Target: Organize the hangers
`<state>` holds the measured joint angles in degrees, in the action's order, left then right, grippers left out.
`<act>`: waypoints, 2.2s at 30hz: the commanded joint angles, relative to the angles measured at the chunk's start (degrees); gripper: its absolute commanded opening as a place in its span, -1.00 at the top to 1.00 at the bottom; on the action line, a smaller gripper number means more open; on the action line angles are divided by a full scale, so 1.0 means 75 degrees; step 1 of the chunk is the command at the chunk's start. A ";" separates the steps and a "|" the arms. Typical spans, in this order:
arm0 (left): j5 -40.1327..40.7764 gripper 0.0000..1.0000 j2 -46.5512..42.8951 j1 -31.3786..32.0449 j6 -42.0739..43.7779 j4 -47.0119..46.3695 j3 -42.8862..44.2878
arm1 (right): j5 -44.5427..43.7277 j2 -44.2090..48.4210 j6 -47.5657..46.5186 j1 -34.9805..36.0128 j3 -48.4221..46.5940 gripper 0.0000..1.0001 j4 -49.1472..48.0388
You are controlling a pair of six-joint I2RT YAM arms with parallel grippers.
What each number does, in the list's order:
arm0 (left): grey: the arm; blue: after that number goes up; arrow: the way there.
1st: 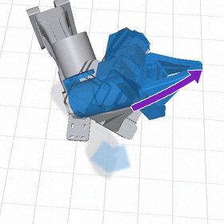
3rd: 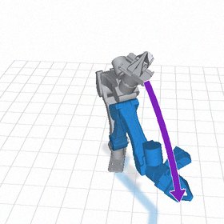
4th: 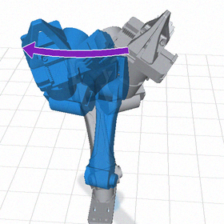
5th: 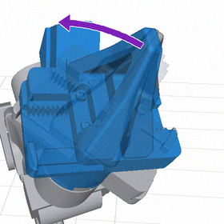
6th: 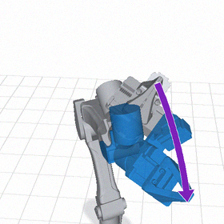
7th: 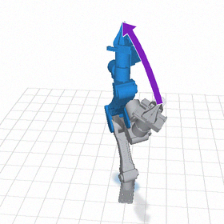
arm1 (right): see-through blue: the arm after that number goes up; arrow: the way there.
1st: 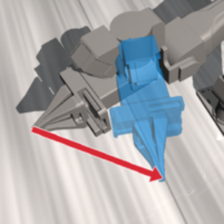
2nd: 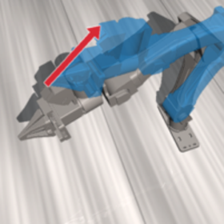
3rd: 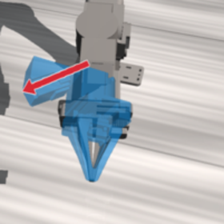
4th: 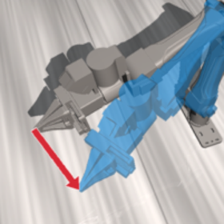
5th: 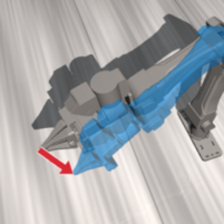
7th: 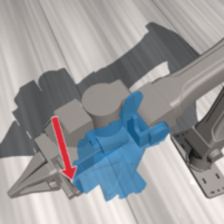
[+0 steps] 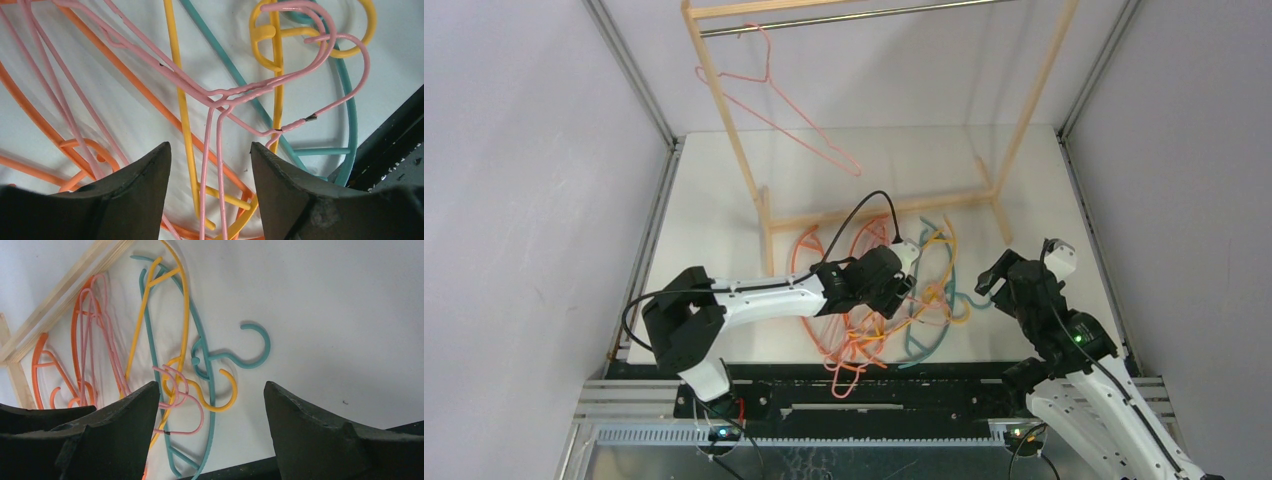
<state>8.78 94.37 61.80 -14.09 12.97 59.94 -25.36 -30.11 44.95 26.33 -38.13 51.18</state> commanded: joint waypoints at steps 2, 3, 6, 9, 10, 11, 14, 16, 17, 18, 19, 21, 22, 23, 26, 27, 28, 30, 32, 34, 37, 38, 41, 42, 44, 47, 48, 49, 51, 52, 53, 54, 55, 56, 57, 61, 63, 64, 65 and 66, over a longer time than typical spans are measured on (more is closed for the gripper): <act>0.0083 -0.30 0.0053 -0.0046 -0.0063 -0.0468 0.0109 | -0.0040 0.0142 0.0081 -0.0025 -0.0012 -0.69 -0.0085; 0.0084 -0.30 0.0118 -0.0045 -0.0067 -0.0514 0.0141 | -0.0030 0.0147 0.0078 -0.0020 -0.0005 -0.69 -0.0083; -0.0007 -0.28 0.0499 -0.0043 -0.0014 -0.0540 0.0444 | -0.0030 0.0139 0.0089 -0.0021 -0.0010 -0.69 -0.0076; -0.0167 -0.25 0.0745 -0.0034 0.0028 -0.0487 0.0646 | 0.0001 0.0144 0.0089 -0.0024 -0.0009 -0.68 -0.0082; -0.0199 -0.24 0.0747 -0.0026 0.0027 -0.0486 0.0649 | 0.0016 0.0150 0.0098 -0.0028 -0.0009 -0.68 -0.0081; -0.0198 -0.23 0.0718 -0.0006 0.0027 -0.0487 0.0613 | 0.0030 0.0159 0.0110 -0.0029 -0.0012 -0.68 -0.0076; -0.0128 -0.21 0.0505 0.0036 -0.0021 -0.0389 0.0407 | 0.0034 0.0167 0.0155 -0.0024 -0.0002 -0.68 -0.0072; -0.0068 -0.20 0.0297 0.0073 -0.0080 -0.0303 0.0217 | 0.0054 0.0131 0.0177 -0.0020 -0.0005 -0.68 -0.0082; -0.0027 -0.19 0.0171 0.0101 -0.0095 -0.0249 0.0122 | 0.0054 0.0111 0.0172 -0.0029 -0.0004 -0.68 -0.0091; 0.0023 -0.19 0.0044 0.0146 -0.0117 -0.0198 0.0041 | 0.0063 0.0091 0.0181 -0.0028 -0.0004 -0.68 -0.0099; 0.0078 -0.19 -0.0085 0.0179 -0.0135 -0.0133 -0.0030 | 0.0059 0.0074 0.0193 -0.0019 -0.0004 -0.68 -0.0105; 0.0165 -0.19 -0.0327 0.0257 -0.0183 0.0018 -0.0127 | 0.0060 0.0030 0.0194 -0.0027 -0.0006 -0.68 -0.0125; 0.0197 -0.19 -0.0448 0.0302 -0.0241 0.0106 -0.0145 | 0.0068 0.0011 0.0194 -0.0027 -0.0002 -0.68 -0.0129; 0.0230 -0.19 -0.0538 0.0367 -0.0290 0.0174 -0.0168 | 0.0072 -0.0009 0.0194 -0.0028 -0.0012 -0.68 -0.0144; 0.0338 -0.19 -0.0795 0.0572 -0.0479 0.0247 -0.0261 | 0.0106 -0.0033 0.0206 -0.0020 -0.0009 -0.68 -0.0198; 0.0360 -0.19 -0.0860 0.0646 -0.0518 0.0267 -0.0269 | 0.0115 -0.0039 0.0206 -0.0024 -0.0004 -0.68 -0.0201; 0.0369 -0.19 -0.0879 0.0722 -0.0563 0.0284 -0.0275 | 0.0113 -0.0033 0.0206 -0.0023 -0.0001 -0.68 -0.0213; 0.0324 -0.19 -0.0814 0.0825 -0.0638 0.0281 -0.0284 | 0.0128 -0.0023 0.0207 -0.0020 0.0001 -0.68 -0.0201; 0.0326 -0.19 -0.0677 0.0886 -0.0601 0.0249 -0.0228 | 0.0133 -0.0011 0.0200 -0.0019 -0.0003 -0.67 -0.0184; 0.0357 -0.19 -0.0491 0.0893 -0.0455 0.0195 -0.0059 | 0.0152 0.0036 0.0184 -0.0028 -0.0010 -0.67 -0.0148; 0.0502 -0.20 -0.0085 0.0869 -0.0058 0.0271 0.0515 | 0.0116 0.0158 0.0160 -0.0022 -0.0009 -0.67 -0.0104; 0.0549 -0.20 0.0076 0.0854 0.0073 0.0309 0.0718 | 0.0089 0.0194 0.0159 -0.0023 -0.0003 -0.67 -0.0085; 0.0557 -0.20 0.0500 0.0706 0.0281 0.0312 0.1154 | 0.0077 0.0306 0.0187 -0.0027 -0.0002 -0.67 -0.0043; 0.0552 -0.20 0.0625 0.0632 0.0310 0.0291 0.1253 | 0.0086 0.0343 0.0212 -0.0024 -0.0009 -0.67 -0.0017; 0.0521 -0.20 0.0842 0.0465 0.0325 0.0228 0.1347 | 0.0089 0.0387 0.0260 -0.0025 -0.0002 -0.66 0.0023; 0.0463 -0.19 0.1068 0.0250 0.0359 0.0160 0.1335 | 0.0094 0.0394 0.0288 -0.0020 -0.0007 -0.66 0.0039; 0.0449 -0.19 0.1098 0.0204 0.0385 0.0141 0.1296 | 0.0107 0.0388 0.0298 -0.0029 -0.0010 -0.66 0.0021; 0.0439 -0.19 0.1104 0.0175 0.0414 0.0126 0.1255 | 0.0112 0.0370 0.0300 -0.0024 -0.0007 -0.66 -0.0015; 0.0407 -0.19 0.1111 0.0156 0.0449 0.0122 0.1185 | 0.0137 0.0312 0.0300 -0.0023 -0.0010 -0.65 -0.0085; 0.0392 -0.19 0.1125 0.0161 0.0452 0.0122 0.1148 | 0.0138 0.0276 0.0300 -0.0028 -0.0012 -0.65 -0.0115; 0.0399 -0.18 0.1137 0.0158 0.0440 0.0107 0.1113 | 0.0145 0.0250 0.0300 -0.0029 -0.0006 -0.65 -0.0137; 0.0400 -0.18 0.1159 0.0160 0.0418 0.0085 0.1078 | 0.0149 0.0207 0.0300 -0.0024 -0.0010 -0.65 -0.0167; 0.0386 -0.17 0.1185 0.0156 0.0395 0.0043 0.1053 | 0.0154 0.0171 0.0290 -0.0026 -0.0006 -0.65 -0.0188; 0.0378 -0.16 0.1202 0.0157 0.0366 0.0014 0.1044 | 0.0156 0.0136 0.0288 -0.0029 -0.0003 -0.65 -0.0205; 0.0368 -0.13 0.1226 0.0153 0.0342 0.0006 0.1052 | 0.0162 0.0111 0.0288 -0.0025 -0.0005 -0.65 -0.0209; 0.0353 0.02 0.1347 0.0162 0.0314 0.0005 0.1101 | 0.0165 0.0031 0.0266 -0.0027 -0.0012 -0.65 -0.0276; 0.0347 0.03 0.1432 0.0158 0.0298 -0.0007 0.1085 | 0.0182 0.0050 0.0267 -0.0028 -0.0003 -0.65 -0.0293; 0.0353 0.03 0.1468 0.0162 0.0296 -0.0017 0.1063 | 0.0189 0.0062 0.0272 -0.0030 -0.0009 -0.65 -0.0294; 0.0356 0.03 0.1498 0.0158 0.0298 -0.0035 0.1050 | 0.0197 0.0079 0.0255 -0.0030 -0.0004 -0.65 -0.0280; 0.0355 0.03 0.1523 0.0160 0.0292 -0.0044 0.1018 | 0.0204 0.0093 0.0243 -0.0021 -0.0005 -0.65 -0.0281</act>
<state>11.66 104.90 62.98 -11.99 14.59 68.03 -24.05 -29.69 46.63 26.33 -38.13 50.81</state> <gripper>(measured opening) 0.486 0.825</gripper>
